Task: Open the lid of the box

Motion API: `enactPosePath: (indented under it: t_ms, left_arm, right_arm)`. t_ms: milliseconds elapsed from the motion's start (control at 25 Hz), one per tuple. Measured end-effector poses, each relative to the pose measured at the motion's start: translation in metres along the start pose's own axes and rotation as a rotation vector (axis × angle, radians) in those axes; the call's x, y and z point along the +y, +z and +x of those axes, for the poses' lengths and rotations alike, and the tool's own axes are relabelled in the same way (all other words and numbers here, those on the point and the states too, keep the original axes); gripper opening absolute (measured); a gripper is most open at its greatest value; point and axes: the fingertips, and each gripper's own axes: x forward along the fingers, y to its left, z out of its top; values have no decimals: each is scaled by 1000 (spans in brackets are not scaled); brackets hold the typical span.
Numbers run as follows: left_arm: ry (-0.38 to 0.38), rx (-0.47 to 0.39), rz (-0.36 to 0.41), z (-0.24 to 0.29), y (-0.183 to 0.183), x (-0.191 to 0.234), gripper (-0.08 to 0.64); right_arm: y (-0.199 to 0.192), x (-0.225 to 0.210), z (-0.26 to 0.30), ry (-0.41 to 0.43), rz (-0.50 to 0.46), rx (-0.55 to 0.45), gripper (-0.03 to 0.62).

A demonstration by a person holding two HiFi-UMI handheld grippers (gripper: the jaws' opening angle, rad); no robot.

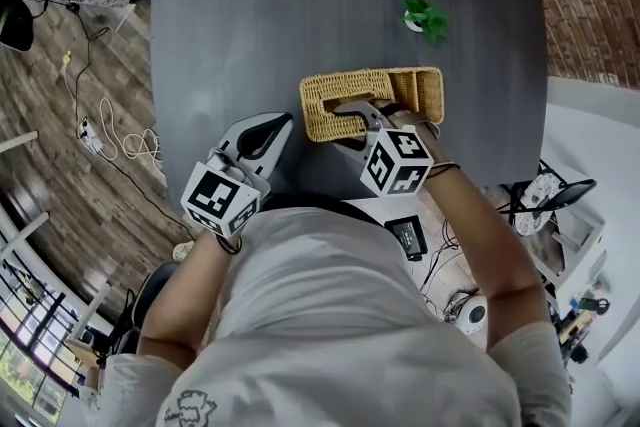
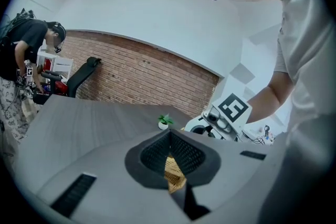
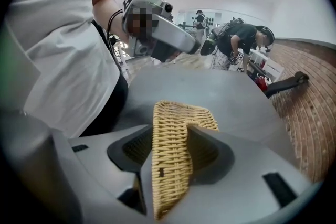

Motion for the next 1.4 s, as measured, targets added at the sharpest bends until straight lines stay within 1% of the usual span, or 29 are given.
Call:
enactPosePath:
  t_ms: [40, 120, 280, 480, 560, 680, 840, 1000, 1200, 1400]
  left_arm:
    - [1, -4, 3, 0, 3, 0, 11]
    - [6, -10, 12, -1, 9, 2, 11]
    - [15, -13, 28, -2, 15, 3, 11]
    - [51, -31, 22, -5, 22, 16, 11]
    - [66, -37, 19, -5, 24, 23, 11]
    - [86, -43, 18, -4, 28, 32, 11]
    - [113, -54, 4, -3, 32, 45, 11]
    - [119, -45, -5, -2, 28, 53, 11]
    - [122, -30, -22, 5, 24, 60, 11]
    - [118, -25, -22, 13, 23, 65, 11]
  right_arm:
    - [4, -1, -4, 3, -12, -3, 197]
    - [13, -5, -12, 3, -30, -12, 141]
    - [26, -18, -30, -5, -40, -33, 107]
    - [43, -53, -54, -57, -80, -40, 49]
    - [47, -69, -57, -75, -97, -37, 44]
    - [52, -93, -58, -96, -95, -40, 46]
    - [53, -124, -57, -124, -62, -57, 57]
    - [53, -150, -50, -151, -21, -71, 75]
    - [51, -170, -43, -158, -7, -89, 86]
    - [45, -184, -35, -162, 4, -103, 87]
